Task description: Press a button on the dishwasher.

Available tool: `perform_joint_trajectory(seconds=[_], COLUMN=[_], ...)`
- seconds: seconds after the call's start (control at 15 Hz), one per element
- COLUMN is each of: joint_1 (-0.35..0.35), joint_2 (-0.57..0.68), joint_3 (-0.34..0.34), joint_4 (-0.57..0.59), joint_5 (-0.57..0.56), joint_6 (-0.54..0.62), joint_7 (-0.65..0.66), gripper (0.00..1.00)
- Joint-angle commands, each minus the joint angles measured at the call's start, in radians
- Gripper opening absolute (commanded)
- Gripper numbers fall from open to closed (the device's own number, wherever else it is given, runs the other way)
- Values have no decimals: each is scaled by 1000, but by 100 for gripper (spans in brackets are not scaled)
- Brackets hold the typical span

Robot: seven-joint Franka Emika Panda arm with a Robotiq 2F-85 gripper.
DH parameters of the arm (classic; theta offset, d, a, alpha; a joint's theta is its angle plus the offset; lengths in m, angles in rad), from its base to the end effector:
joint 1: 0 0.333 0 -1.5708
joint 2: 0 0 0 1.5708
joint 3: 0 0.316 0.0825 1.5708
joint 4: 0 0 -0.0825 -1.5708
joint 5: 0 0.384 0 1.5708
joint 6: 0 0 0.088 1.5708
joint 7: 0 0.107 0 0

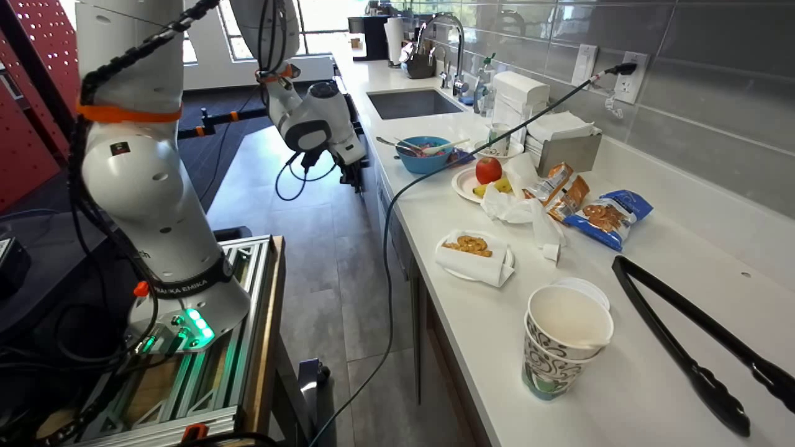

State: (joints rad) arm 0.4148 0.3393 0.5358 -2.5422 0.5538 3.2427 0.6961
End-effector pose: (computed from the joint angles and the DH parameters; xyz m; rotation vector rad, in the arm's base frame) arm 0.3079 0.3611 0.1950 -2.6957 0.4999 -0.1086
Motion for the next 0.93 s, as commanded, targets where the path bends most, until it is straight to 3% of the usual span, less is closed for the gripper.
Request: perform_joint_trajectory(seconds=[0.0,0.2,0.33,0.4,0.6,0.73,0.8,0.87], joint_1=[90,133,106,63,45,29,32,28], joint_2=[-252,-424,-539,-586,-722,-855,-728,-782], joint_3=[-103,-197,-172,-122,-68,-37,-50,-41], joint_4=[-149,-212,-212,-206,-146,-105,-117,-99], joint_5=[-69,-318,-457,-498,-572,-625,-560,-574], joint_6=[-185,-368,-537,-619,-871,-1035,-916,-979], joint_7=[-13,79,119,127,95,110,78,78], gripper=[34,56,71,78,100,100,99,100])
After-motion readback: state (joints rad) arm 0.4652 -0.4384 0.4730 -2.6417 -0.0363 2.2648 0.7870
